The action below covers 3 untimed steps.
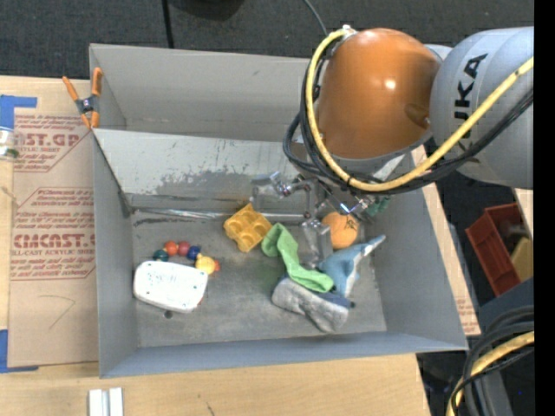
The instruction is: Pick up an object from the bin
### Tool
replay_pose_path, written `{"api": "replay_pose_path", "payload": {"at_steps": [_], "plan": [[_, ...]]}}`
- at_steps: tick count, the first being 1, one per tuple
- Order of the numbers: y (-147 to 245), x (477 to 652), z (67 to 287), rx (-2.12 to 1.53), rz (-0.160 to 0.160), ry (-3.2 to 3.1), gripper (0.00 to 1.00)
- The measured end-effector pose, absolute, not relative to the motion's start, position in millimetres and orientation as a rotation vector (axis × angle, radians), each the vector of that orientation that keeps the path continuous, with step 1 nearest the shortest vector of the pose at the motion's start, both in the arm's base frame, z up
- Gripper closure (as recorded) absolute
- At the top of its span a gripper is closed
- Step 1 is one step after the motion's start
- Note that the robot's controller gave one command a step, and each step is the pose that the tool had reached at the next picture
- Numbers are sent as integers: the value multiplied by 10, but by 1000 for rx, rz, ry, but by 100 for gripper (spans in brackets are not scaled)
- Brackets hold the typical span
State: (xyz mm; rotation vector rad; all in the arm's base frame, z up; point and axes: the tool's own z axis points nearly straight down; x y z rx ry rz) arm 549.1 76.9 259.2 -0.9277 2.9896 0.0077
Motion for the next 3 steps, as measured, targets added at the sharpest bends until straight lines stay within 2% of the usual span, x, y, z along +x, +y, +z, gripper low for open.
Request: {"api": "replay_pose_path", "payload": {"at_steps": [1, 2, 3], "plan": [[902, 5422, 2445, -813, 10, 3025, 0], [987, 5466, 2728, -964, 11, 2986, 0], [938, 5561, 3126, -1000, 10, 2962, 0]]}}
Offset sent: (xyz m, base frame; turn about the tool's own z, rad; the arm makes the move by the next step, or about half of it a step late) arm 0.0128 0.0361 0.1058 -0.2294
